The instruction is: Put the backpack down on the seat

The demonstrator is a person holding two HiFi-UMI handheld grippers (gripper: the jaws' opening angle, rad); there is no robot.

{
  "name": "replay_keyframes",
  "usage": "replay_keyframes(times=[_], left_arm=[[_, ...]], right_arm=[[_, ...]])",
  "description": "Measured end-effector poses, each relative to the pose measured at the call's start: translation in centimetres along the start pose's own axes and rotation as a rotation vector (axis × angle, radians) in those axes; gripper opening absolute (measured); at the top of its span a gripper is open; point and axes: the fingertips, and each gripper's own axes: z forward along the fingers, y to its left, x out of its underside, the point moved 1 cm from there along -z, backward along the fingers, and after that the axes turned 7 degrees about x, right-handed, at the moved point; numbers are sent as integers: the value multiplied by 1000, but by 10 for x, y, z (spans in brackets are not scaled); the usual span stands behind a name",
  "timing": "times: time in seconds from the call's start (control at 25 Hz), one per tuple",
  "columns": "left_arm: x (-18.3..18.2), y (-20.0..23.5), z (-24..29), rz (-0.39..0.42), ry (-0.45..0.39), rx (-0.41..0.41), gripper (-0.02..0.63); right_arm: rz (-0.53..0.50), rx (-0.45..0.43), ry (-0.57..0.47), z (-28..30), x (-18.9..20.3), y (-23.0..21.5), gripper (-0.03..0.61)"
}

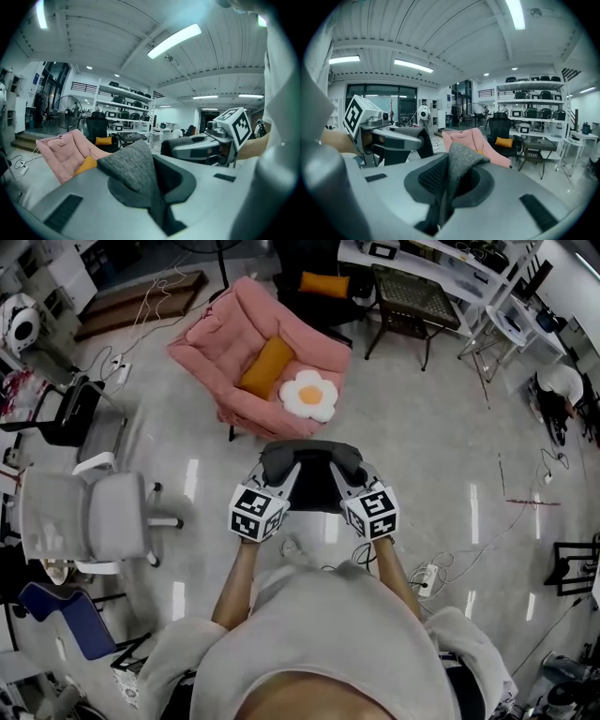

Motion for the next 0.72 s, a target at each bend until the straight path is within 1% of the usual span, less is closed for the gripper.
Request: replay_keyframes(times=[0.2,0.36,0.48,0.72], left_arm=[[-24,47,9,26,-16,12,26],[-41,74,12,55,-25,22,26],[-48,87,17,68,-31,18,26],[-55,102,31,84,-28,16,26]], right_arm=[[-11,20,-27,42,-31,-9,29],[-23,36,-45,68,-54,-16,30],[-32,42,-58,81,-64,-20,31],[-35,47,-66,98,-71,-34,31]])
